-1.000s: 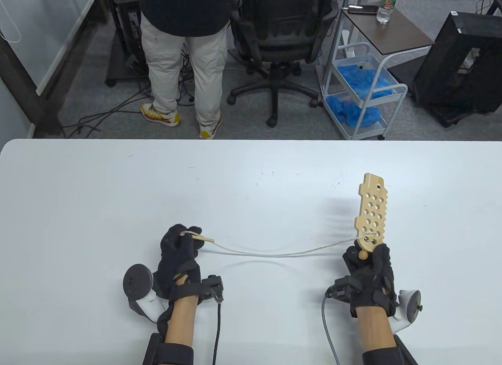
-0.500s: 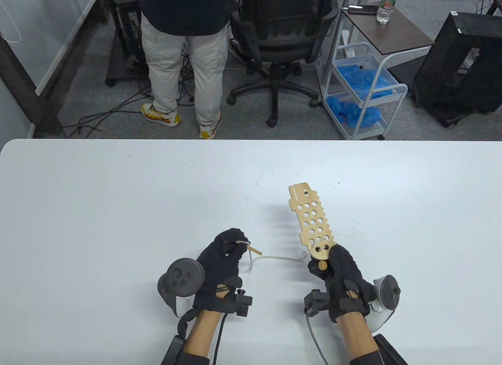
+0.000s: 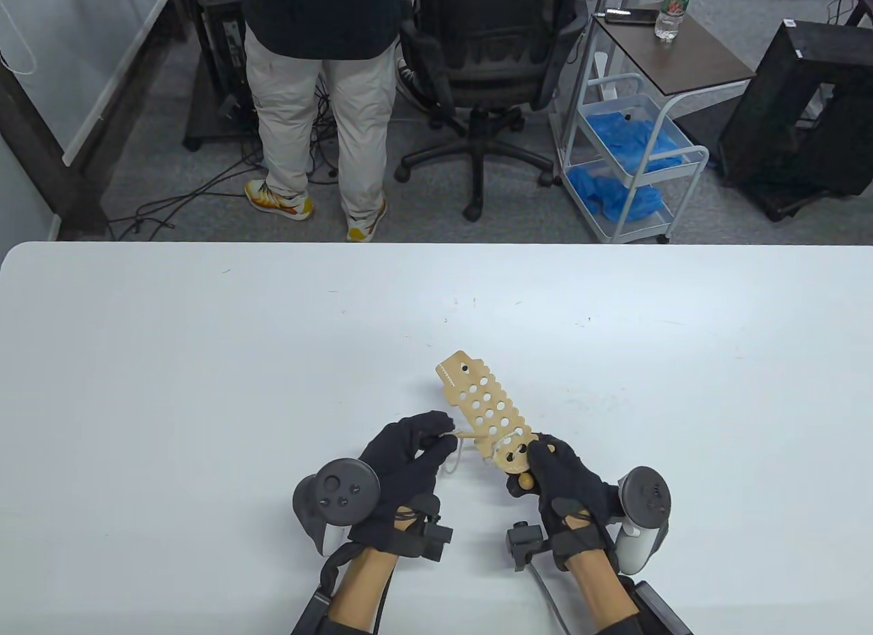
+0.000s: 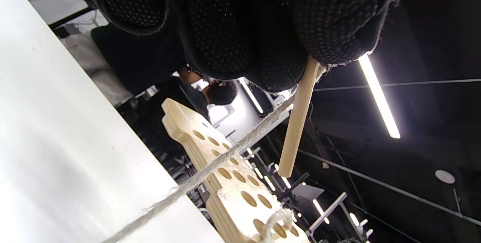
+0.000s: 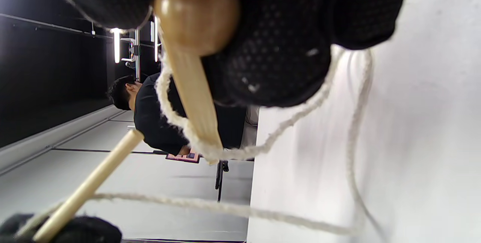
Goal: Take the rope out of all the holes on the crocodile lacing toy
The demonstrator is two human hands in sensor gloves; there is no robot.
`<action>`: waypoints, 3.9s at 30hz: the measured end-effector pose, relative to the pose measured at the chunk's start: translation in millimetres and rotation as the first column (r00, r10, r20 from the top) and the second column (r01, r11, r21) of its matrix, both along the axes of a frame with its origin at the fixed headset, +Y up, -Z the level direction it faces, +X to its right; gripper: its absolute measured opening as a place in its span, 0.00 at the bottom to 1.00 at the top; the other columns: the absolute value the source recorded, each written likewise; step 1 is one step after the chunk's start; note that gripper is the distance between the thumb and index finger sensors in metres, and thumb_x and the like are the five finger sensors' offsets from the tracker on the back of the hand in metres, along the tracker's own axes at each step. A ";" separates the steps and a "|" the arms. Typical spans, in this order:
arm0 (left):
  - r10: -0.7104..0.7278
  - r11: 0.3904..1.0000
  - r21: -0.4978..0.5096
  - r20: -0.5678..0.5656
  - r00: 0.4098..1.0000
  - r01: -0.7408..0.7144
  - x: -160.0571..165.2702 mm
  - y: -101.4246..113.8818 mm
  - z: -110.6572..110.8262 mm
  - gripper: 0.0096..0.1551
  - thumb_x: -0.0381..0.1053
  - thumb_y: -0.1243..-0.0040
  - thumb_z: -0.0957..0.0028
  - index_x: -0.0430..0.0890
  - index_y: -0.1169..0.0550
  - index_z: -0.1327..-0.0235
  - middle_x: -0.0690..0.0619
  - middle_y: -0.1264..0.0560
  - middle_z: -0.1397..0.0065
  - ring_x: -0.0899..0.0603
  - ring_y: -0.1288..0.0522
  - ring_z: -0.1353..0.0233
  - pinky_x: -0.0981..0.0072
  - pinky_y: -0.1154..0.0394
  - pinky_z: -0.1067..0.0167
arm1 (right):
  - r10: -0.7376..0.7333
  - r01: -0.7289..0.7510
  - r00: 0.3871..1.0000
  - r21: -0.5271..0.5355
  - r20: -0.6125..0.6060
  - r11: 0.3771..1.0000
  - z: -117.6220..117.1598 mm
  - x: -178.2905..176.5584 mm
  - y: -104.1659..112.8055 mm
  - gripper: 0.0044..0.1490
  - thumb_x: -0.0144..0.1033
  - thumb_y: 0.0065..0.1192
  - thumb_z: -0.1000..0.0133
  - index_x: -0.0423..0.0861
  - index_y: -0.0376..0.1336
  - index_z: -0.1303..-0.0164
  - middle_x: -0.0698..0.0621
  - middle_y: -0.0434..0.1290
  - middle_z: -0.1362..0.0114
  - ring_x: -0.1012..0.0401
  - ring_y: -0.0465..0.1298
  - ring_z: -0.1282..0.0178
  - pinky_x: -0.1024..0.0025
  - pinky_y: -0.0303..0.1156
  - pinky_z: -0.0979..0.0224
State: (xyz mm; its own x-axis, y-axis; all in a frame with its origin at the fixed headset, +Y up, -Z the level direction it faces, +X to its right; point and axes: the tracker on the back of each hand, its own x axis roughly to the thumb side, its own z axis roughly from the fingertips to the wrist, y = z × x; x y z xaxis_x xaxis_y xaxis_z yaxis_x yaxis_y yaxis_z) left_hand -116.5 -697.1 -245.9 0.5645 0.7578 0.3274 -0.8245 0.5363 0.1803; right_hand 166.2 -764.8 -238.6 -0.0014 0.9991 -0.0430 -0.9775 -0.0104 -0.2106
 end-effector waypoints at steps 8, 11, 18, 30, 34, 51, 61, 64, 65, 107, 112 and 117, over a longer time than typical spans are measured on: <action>-0.042 0.999 0.019 0.012 0.999 0.042 4.7 1.8 1.5 0.21 0.57 0.31 0.53 0.62 0.19 0.45 0.58 0.14 0.46 0.51 0.17 0.46 0.43 0.25 0.36 | 0.077 -0.076 0.997 0.021 -0.029 0.997 -0.2 -4.3 4.4 0.31 0.43 0.66 0.51 0.34 0.70 0.47 0.36 0.82 0.54 0.50 0.84 0.64 0.43 0.75 0.46; -0.049 0.999 0.019 0.017 0.999 0.049 5.5 1.9 1.4 0.21 0.57 0.30 0.53 0.62 0.19 0.46 0.59 0.14 0.46 0.51 0.17 0.46 0.43 0.25 0.36 | 0.099 -0.098 0.994 0.027 -0.037 0.995 -0.1 -5.5 5.6 0.31 0.43 0.66 0.51 0.34 0.70 0.47 0.36 0.82 0.54 0.50 0.84 0.64 0.43 0.75 0.46; -0.056 0.998 0.022 0.024 0.998 0.055 6.4 2.3 1.4 0.21 0.57 0.29 0.54 0.62 0.19 0.47 0.59 0.14 0.46 0.51 0.17 0.46 0.43 0.25 0.36 | 0.121 -0.120 0.992 0.038 -0.046 0.992 -0.2 -6.7 7.0 0.31 0.43 0.67 0.51 0.33 0.70 0.48 0.36 0.82 0.54 0.50 0.84 0.64 0.43 0.75 0.47; -0.064 0.998 0.018 0.033 0.997 0.063 8.2 2.1 1.8 0.20 0.57 0.29 0.55 0.63 0.18 0.48 0.58 0.14 0.47 0.51 0.17 0.46 0.43 0.25 0.36 | 0.163 -0.159 0.985 0.061 -0.062 0.985 0.1 -9.3 11.0 0.31 0.43 0.67 0.51 0.33 0.70 0.48 0.36 0.82 0.54 0.50 0.84 0.64 0.43 0.75 0.47; -0.080 0.997 0.017 0.042 0.996 0.079 10.7 1.8 1.8 0.20 0.56 0.29 0.55 0.63 0.18 0.48 0.58 0.14 0.47 0.51 0.17 0.46 0.43 0.25 0.36 | 0.176 -0.170 0.981 0.076 -0.077 0.982 0.3 -11.6 12.7 0.31 0.43 0.68 0.52 0.34 0.71 0.48 0.36 0.82 0.54 0.50 0.84 0.65 0.43 0.75 0.47; -0.363 0.925 0.127 0.025 0.932 0.357 34.9 10.0 13.5 0.21 0.55 0.29 0.54 0.63 0.16 0.46 0.56 0.16 0.41 0.48 0.19 0.40 0.39 0.28 0.34 | 0.148 -0.122 0.972 0.143 -0.184 0.982 0.0 -22.4 17.1 0.31 0.43 0.68 0.52 0.34 0.71 0.49 0.36 0.83 0.55 0.50 0.84 0.65 0.43 0.75 0.47; -0.374 0.920 0.133 0.028 0.927 0.368 36.8 10.5 15.0 0.22 0.55 0.30 0.53 0.64 0.15 0.44 0.55 0.17 0.38 0.47 0.21 0.38 0.39 0.28 0.33 | 0.102 -0.077 0.978 0.137 -0.185 0.988 -0.2 -20.6 16.8 0.31 0.43 0.68 0.52 0.33 0.71 0.49 0.36 0.83 0.55 0.50 0.84 0.66 0.43 0.76 0.48; -0.376 0.920 0.137 0.035 0.926 0.368 37.3 10.6 15.1 0.22 0.55 0.31 0.52 0.64 0.16 0.42 0.55 0.18 0.36 0.47 0.22 0.37 0.39 0.29 0.33 | 0.079 -0.057 0.981 0.130 -0.176 0.990 -0.4 -19.1 16.2 0.31 0.43 0.68 0.52 0.33 0.71 0.49 0.36 0.83 0.55 0.50 0.84 0.66 0.43 0.76 0.48; -0.381 0.918 0.139 0.038 0.924 0.372 37.7 10.8 15.2 0.23 0.54 0.31 0.52 0.64 0.16 0.41 0.54 0.19 0.35 0.46 0.22 0.36 0.38 0.29 0.33 | 0.073 -0.051 0.982 0.128 -0.172 0.990 -0.5 -18.6 16.0 0.31 0.43 0.68 0.52 0.33 0.71 0.49 0.36 0.83 0.55 0.50 0.84 0.66 0.43 0.76 0.48; 0.282 0.941 -0.305 0.470 0.836 -0.146 29.3 -21.7 -10.6 0.33 0.49 0.35 0.48 0.64 0.27 0.26 0.54 0.24 0.23 0.41 0.29 0.25 0.31 0.35 0.29 | -0.418 0.498 0.767 0.040 -0.486 0.866 -4.3 -28.7 29.5 0.31 0.45 0.66 0.50 0.33 0.71 0.49 0.38 0.83 0.56 0.52 0.85 0.66 0.44 0.77 0.49; 0.286 0.940 -0.309 0.480 0.829 -0.146 30.2 -21.9 -10.4 0.34 0.49 0.35 0.48 0.63 0.27 0.25 0.55 0.23 0.23 0.41 0.28 0.25 0.31 0.35 0.30 | -0.429 0.511 0.757 0.037 -0.493 0.859 -5.1 -28.1 28.3 0.31 0.45 0.66 0.50 0.33 0.71 0.49 0.38 0.84 0.56 0.52 0.85 0.67 0.45 0.77 0.49; 0.261 0.941 -0.324 0.500 0.826 -0.102 31.3 -23.5 -11.4 0.34 0.48 0.33 0.49 0.63 0.27 0.25 0.54 0.22 0.25 0.41 0.27 0.27 0.30 0.34 0.30 | -0.430 0.512 0.755 0.036 -0.495 0.858 -5.8 -27.9 27.1 0.31 0.45 0.66 0.50 0.33 0.71 0.49 0.38 0.84 0.56 0.52 0.85 0.67 0.44 0.77 0.49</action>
